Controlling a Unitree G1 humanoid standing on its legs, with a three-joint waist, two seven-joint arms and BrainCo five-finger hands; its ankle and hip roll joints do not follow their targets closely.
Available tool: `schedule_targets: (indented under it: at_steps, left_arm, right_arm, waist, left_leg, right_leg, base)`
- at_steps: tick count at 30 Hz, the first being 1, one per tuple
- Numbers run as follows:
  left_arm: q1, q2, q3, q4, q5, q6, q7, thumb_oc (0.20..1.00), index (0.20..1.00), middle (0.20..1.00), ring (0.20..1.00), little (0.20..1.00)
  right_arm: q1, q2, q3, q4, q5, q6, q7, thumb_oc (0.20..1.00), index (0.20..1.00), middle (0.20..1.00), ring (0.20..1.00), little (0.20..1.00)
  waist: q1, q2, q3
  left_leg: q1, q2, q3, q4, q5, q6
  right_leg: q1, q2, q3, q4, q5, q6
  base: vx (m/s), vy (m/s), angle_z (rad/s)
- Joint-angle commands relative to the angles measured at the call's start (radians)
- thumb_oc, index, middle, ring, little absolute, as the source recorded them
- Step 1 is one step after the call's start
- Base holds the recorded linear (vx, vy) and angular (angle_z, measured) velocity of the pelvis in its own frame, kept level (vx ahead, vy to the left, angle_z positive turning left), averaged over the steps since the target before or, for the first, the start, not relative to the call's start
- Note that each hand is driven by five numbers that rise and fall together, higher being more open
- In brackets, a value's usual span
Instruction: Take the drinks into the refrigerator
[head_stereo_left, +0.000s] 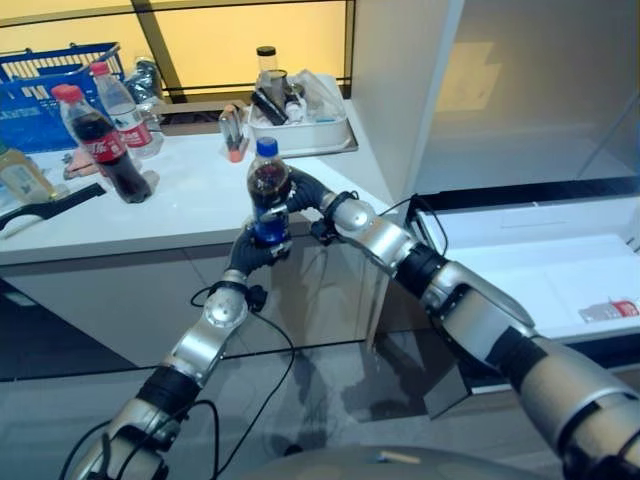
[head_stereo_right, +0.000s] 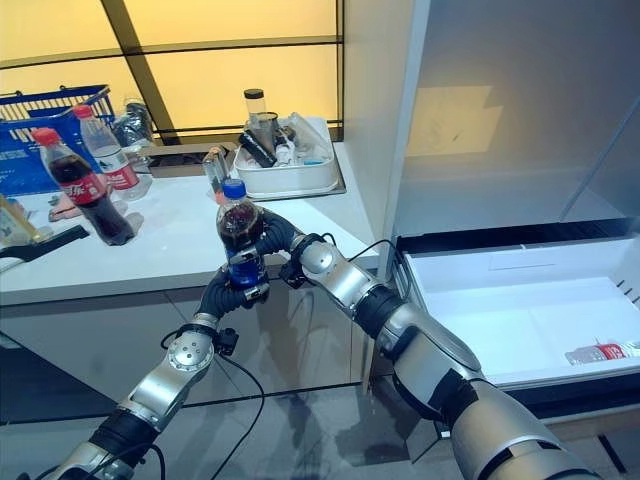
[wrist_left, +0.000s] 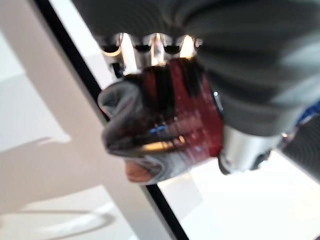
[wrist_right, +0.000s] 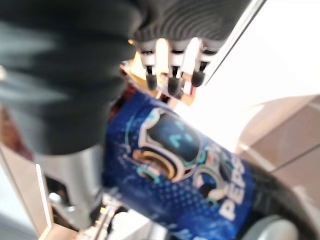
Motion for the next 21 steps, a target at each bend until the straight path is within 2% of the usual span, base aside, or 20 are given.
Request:
schedule_targets:
  at_steps: [1, 6, 7, 8, 9, 21]
  left_arm:
    - [-0.301, -0.001, -0.077, -0.076, 0.05, -0.157, -0.024, 0.2, 0.2, 0.2, 0.2, 0.2]
    - [-0.316, -0.005, -0.087, -0.073, 0.073, -0.151, -0.03, 0.2, 0.2, 0.2, 0.2, 0.2]
    - [-0.314, -0.008, -0.087, -0.076, 0.071, -0.151, -0.028, 0.2, 0.2, 0.2, 0.2, 0.2]
    - [-0.312, -0.005, -0.085, -0.078, 0.071, -0.151, -0.028, 0.2, 0.2, 0.2, 0.2, 0.2]
    - [-0.311, -0.006, -0.085, -0.079, 0.071, -0.15, -0.028, 0.2, 0.2, 0.2, 0.2, 0.2]
    - [-0.286, -0.029, -0.087, -0.072, 0.033, -0.133, -0.015, 0.2, 0.2, 0.2, 0.2, 0.2]
  right_arm:
    - [-0.147, 0.069, 0.026, 0.132, -0.087, -0.012, -0.013, 1.0, 1.0, 1.0, 1.0, 1.0]
    - [-0.109, 0.095, -0.003, 0.117, -0.048, -0.032, -0.025, 1.0, 1.0, 1.0, 1.0, 1.0]
    - [-0.094, 0.099, -0.017, 0.098, -0.016, -0.039, -0.035, 0.928, 0.928, 0.928, 0.928, 0.928]
    - [-0.077, 0.099, -0.023, 0.079, 0.005, -0.045, -0.033, 0.407, 0.407, 0.407, 0.407, 0.407]
    - [-0.075, 0.098, -0.022, 0.077, 0.006, -0.045, -0.033, 0.2, 0.2, 0.2, 0.2, 0.2]
    - [0.113, 0.097, -0.064, -0.134, 0.383, -0.072, -0.055, 0.2, 0.2, 0.2, 0.2, 0.2]
  waist:
    - [0.016, -0.047, -0.033]
    - [0.018, -0.042, -0.033]
    - [0.017, -0.039, -0.032]
    - [0.017, -0.038, -0.031]
    - [0.017, -0.038, -0.031]
    - [0.019, -0.04, -0.014]
  left_leg:
    - [0.039, -0.046, 0.018, 0.002, -0.114, 0.044]
    - [0.037, -0.049, 0.013, 0.002, -0.112, 0.046]
    - [0.036, -0.049, 0.014, 0.002, -0.112, 0.046]
    - [0.035, -0.049, 0.015, 0.002, -0.111, 0.046]
    - [0.035, -0.049, 0.015, 0.002, -0.111, 0.046]
    - [0.028, -0.043, 0.037, 0.002, -0.109, 0.047]
  right_leg:
    - [0.046, -0.033, 0.031, 0.005, -0.08, 0.038]
    - [0.047, -0.035, 0.025, 0.005, -0.08, 0.04]
    - [0.045, -0.036, 0.026, 0.005, -0.079, 0.04]
    - [0.042, -0.036, 0.026, 0.005, -0.078, 0.041]
    - [0.042, -0.036, 0.026, 0.005, -0.078, 0.041]
    - [0.019, -0.036, 0.046, 0.005, -0.068, 0.045]
  base:
    - [0.0, 0.0, 0.0]
    - [0.0, 0.014, 0.09]
    - [-0.01, 0.02, 0.04]
    - [0.0, 0.0, 0.0]
    - [0.0, 0.0, 0.0]
    - [0.0, -0.001, -0.01]
